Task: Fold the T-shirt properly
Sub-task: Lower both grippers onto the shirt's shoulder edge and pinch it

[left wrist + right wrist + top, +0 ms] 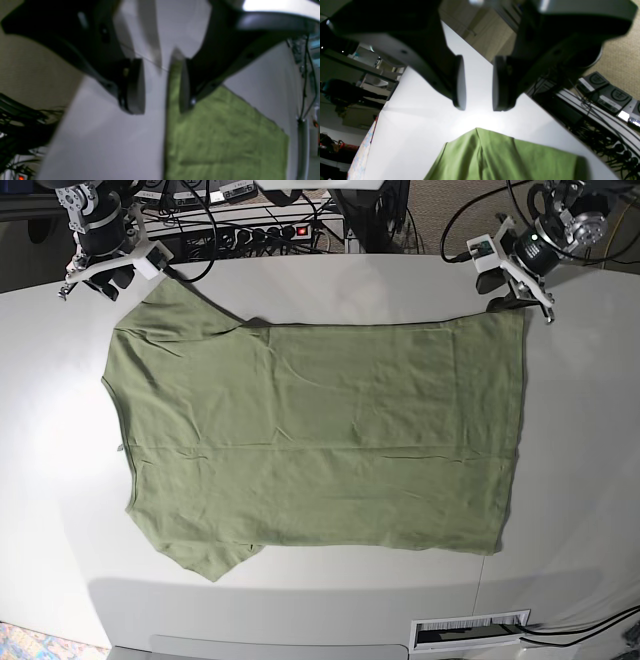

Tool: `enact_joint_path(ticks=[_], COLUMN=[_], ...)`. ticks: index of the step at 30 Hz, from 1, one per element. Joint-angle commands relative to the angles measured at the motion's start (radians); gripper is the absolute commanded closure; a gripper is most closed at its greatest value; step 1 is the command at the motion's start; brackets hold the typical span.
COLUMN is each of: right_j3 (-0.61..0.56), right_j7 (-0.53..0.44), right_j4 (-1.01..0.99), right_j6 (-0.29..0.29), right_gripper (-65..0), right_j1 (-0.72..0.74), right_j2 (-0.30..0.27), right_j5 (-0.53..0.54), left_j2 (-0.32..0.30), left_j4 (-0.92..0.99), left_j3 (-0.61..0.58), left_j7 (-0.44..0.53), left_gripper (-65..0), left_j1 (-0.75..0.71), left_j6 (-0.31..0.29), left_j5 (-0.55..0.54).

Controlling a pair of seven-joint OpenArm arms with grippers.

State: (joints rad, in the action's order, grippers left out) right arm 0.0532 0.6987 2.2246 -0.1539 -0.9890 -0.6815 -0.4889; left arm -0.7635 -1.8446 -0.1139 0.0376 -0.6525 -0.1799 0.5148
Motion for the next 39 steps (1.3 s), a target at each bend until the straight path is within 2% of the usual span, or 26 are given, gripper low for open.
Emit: enact_joint_path(ticks=[1, 11, 15, 18, 22, 26, 27, 30, 34, 39], right_j3=[0.008, 0.008, 0.008, 0.009, 0.008, 0.008, 0.008, 0.008, 0.008, 0.007], right_j7=[-0.006, -0.003, 0.002, 0.001, 0.016, 0.007, -0.002, -0.030, -0.063, -0.071], right_j4=[0.015, 0.015, 0.015, 0.015, 0.015, 0.014, 0.014, 0.013, 0.010, -0.018], right_j6=[0.013, 0.013, 0.013, 0.013, 0.016, 0.013, -0.004, -0.098, -0.221, -0.302], right_gripper=[-19.0, -19.0, -19.0, -19.0, -19.0, -19.2, -19.8, -30.4, -30.6, -30.6], right_j1=[-0.005, -0.005, -0.005, -0.005, 0.013, 0.031, 0.031, 0.040, 0.065, 0.093], right_j2=[-0.011, -0.011, -0.011, -0.011, -0.011, -0.011, -0.012, -0.014, -0.014, -0.014], right_j5=[-0.008, -0.009, -0.010, -0.033, -0.096, -0.059, -0.042, 0.038, 0.132, 0.196], left_j2=[-0.019, -0.038, -0.037, -0.041, -0.067, -0.114, -0.123, -0.140, -0.140, -0.140], left_j4=[0.007, 0.150, 0.164, 0.163, 0.161, 0.117, 0.101, 0.063, 0.048, 0.048], left_j3=[-0.005, -0.105, -0.126, -0.126, -0.126, -0.126, -0.126, -0.126, -0.126, -0.126], left_j7=[-0.010, 0.011, 0.014, 0.008, 0.000, -0.014, -0.015, -0.017, -0.014, -0.015], left_gripper=[-24.6, -23.7, -14.0, -0.9, 0.0, 0.0, 0.0, 0.0, 0.0, 0.0], left_j1=[0.011, 0.141, 0.160, 0.163, 0.162, 0.124, 0.113, 0.077, 0.063, 0.065], left_j6=[-0.001, 0.000, 0.000, -0.001, 0.000, 0.002, 0.003, 0.003, 0.003, 0.003], left_j5=[0.006, 0.014, 0.040, 0.051, 0.059, 0.062, 0.062, 0.061, 0.062, 0.062])
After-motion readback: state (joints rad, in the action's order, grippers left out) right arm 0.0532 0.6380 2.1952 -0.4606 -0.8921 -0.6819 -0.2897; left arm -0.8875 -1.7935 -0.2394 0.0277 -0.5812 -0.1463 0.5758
